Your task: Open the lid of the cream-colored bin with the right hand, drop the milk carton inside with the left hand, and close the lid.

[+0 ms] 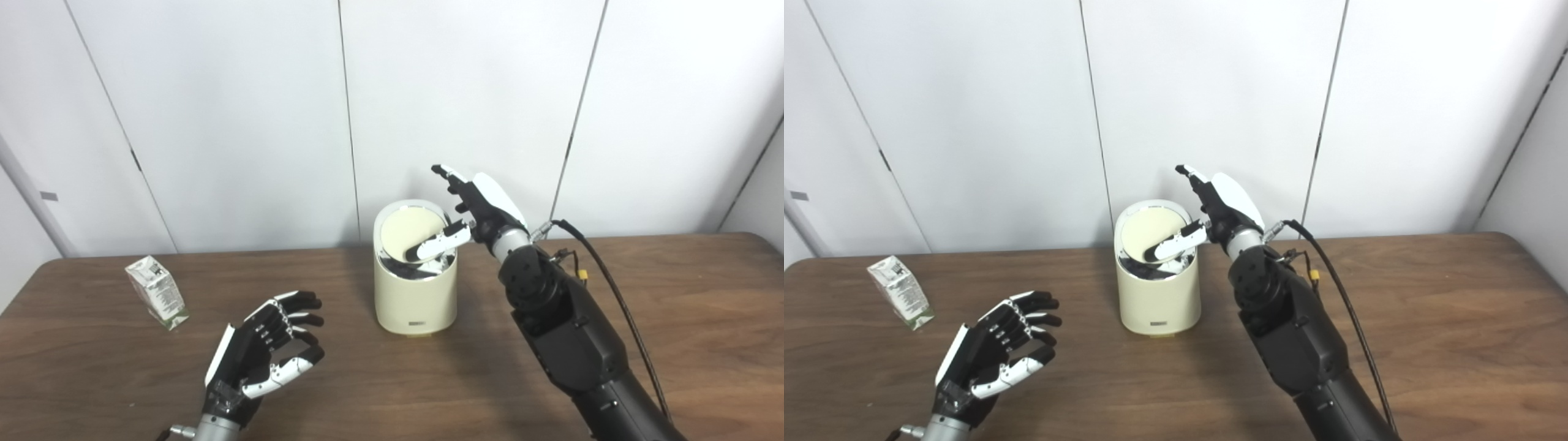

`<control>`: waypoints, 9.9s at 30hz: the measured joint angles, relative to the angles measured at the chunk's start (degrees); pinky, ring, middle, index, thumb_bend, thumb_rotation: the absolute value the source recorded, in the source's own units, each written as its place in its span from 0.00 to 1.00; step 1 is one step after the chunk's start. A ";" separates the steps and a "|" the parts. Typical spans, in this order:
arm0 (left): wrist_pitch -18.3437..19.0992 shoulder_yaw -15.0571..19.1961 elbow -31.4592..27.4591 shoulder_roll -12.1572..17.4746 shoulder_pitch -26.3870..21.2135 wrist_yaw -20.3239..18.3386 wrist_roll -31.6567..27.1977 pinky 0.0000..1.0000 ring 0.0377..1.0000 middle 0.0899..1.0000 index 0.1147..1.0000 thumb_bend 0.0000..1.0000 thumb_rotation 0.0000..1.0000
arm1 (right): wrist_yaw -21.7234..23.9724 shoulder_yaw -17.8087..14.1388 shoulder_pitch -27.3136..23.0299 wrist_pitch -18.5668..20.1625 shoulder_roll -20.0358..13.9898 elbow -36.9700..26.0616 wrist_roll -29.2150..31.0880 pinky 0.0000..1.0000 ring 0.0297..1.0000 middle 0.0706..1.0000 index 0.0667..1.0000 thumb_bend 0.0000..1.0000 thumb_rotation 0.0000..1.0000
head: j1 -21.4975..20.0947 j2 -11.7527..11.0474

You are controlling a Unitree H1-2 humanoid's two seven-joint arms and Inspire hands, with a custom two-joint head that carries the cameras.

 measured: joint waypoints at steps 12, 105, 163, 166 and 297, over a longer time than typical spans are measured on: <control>0.72 -0.01 -0.48 -0.21 0.34 -0.01 -0.01 0.53 0.65 0.71 0.72 0.71 0.15 | 7.79 -4.23 -0.19 0.09 2.58 -2.62 -8.37 0.74 0.89 0.94 0.92 0.82 0.15 | 0.26 0.44; -1.09 11.41 -5.07 17.71 -11.51 10.61 15.42 0.59 0.67 0.69 0.73 0.78 0.00 | -0.85 -13.00 37.02 -15.48 -3.67 -28.11 15.47 0.61 0.81 0.89 0.87 0.78 0.09 | 22.24 -5.80; -5.19 7.20 35.40 17.60 -17.02 34.45 27.55 0.65 0.72 0.77 0.85 0.95 0.22 | 2.46 -13.85 36.37 -13.61 -6.73 -31.82 19.02 0.52 0.73 0.87 0.85 0.79 0.11 | 21.97 -4.66; -5.67 7.11 36.27 17.58 -17.33 35.85 27.52 0.62 0.68 0.73 0.81 0.95 0.21 | 2.59 -13.83 36.44 -13.62 -6.85 -32.05 19.02 0.53 0.73 0.86 0.85 0.79 0.12 | 21.89 -4.66; -6.78 -27.31 22.35 -0.69 -34.20 40.13 24.16 0.45 0.44 0.44 0.43 0.50 0.00 | -0.18 -12.33 38.67 -17.28 -3.98 -28.45 13.91 0.67 0.82 0.92 0.90 0.75 0.13 | -2.20 -3.25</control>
